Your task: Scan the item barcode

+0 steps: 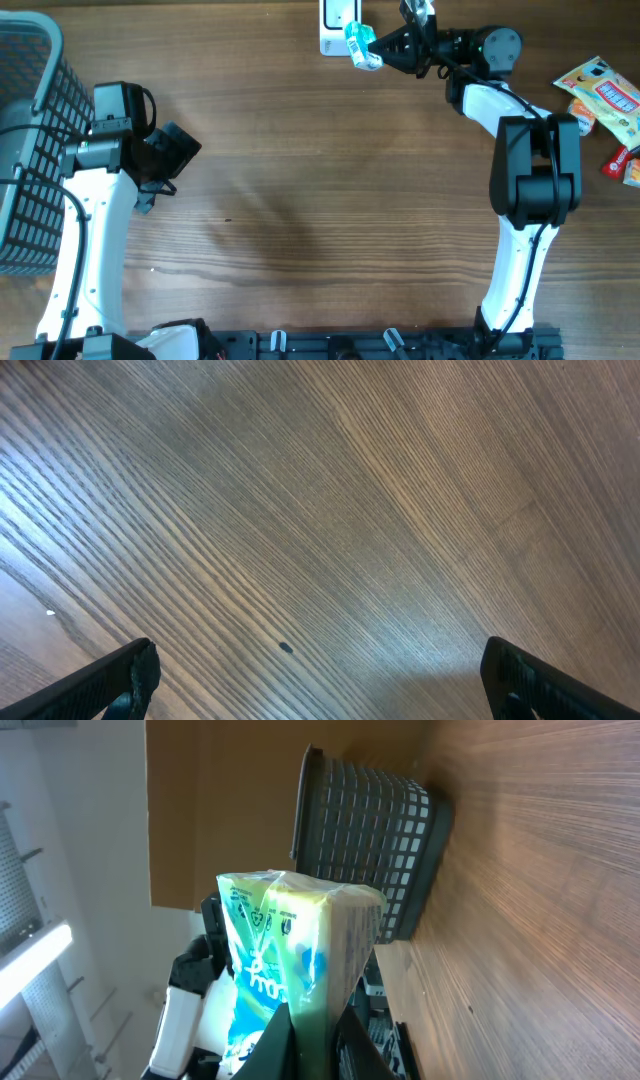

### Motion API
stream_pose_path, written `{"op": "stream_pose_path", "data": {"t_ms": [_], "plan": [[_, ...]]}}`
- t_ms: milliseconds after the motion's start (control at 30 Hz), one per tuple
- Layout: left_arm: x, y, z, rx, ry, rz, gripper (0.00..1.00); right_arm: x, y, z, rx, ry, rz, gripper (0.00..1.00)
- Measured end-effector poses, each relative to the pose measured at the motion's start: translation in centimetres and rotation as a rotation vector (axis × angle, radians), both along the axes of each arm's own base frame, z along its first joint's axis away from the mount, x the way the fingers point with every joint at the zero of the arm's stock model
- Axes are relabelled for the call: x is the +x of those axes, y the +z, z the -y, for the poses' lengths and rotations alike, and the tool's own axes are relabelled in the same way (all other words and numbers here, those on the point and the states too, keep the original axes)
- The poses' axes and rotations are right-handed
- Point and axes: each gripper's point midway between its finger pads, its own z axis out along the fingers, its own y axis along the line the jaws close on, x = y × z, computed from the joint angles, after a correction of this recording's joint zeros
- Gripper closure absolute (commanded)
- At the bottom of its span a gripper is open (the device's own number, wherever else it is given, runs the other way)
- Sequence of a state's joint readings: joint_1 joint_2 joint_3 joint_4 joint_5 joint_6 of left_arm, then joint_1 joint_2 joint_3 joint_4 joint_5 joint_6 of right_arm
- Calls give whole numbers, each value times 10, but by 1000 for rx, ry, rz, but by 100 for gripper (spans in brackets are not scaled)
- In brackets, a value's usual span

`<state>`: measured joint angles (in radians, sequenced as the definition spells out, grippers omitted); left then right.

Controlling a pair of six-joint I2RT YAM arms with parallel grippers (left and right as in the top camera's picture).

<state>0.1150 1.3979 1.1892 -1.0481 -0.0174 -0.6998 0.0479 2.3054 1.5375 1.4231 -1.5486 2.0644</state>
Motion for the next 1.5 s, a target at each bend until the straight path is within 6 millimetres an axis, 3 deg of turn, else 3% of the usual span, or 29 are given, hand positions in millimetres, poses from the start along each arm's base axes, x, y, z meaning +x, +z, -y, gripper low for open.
{"op": "stream_pose_path", "data": {"t_ms": [767, 967, 1100, 1200, 1333, 1433, 1500], "plan": [[0, 0, 0, 0, 0, 0, 0, 3, 4, 0, 20, -25, 83, 95], [0, 0, 0, 0, 0, 0, 0, 36, 2, 2, 80, -170, 18, 95], [0, 0, 0, 0, 0, 0, 0, 66, -25, 6, 51, -305, -76, 95], [0, 0, 0, 0, 0, 0, 0, 79, -38, 10, 19, -377, -45, 95], [0, 0, 0, 1, 0, 1, 0, 94, -26, 13, 0, -433, 91, 95], [2, 1, -1, 4, 1, 10, 0, 104, -28, 16, -64, -476, 58, 95], [4, 1, -1, 6, 2, 15, 0, 106, -44, 22, -174, -531, -9, 96]]}}
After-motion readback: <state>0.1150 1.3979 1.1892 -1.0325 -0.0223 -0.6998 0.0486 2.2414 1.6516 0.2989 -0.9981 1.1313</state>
